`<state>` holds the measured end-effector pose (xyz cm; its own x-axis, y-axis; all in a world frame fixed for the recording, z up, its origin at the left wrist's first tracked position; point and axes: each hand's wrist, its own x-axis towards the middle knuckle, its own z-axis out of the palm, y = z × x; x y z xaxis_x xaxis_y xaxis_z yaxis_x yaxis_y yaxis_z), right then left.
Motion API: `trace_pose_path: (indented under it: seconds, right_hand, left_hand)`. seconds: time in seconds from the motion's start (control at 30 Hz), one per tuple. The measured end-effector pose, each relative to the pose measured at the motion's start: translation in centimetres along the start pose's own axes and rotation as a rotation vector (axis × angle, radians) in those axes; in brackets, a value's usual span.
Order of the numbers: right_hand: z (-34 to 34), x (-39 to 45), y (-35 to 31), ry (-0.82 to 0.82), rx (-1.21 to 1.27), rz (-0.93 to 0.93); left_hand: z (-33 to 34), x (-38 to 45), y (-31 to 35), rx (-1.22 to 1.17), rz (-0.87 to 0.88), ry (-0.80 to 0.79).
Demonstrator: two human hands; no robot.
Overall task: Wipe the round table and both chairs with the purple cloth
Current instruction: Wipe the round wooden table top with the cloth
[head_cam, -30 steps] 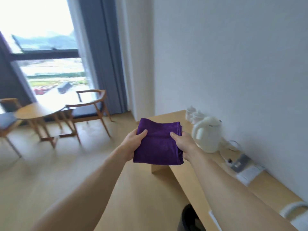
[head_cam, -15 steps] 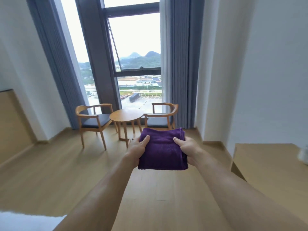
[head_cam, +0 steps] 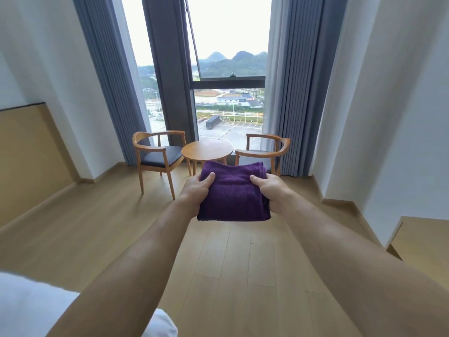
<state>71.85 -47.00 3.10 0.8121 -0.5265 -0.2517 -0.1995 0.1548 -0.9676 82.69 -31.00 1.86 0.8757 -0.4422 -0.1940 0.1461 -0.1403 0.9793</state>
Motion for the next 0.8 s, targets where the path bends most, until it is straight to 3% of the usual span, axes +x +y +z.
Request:
trace_pose_path:
  seconds: [0.33,0.8]
  right_hand:
    - [1.7,10.0,-1.9,-0.075,0.001,0.017]
    - [-0.6,28.6,-7.4,-0.181,-0.037,0.042]
  left_hand:
    - [-0.3,8.6,0.5,-0.012,-0.011,0.131]
    - [4.7,22.5,5.5,-0.073,-0.029,0.249]
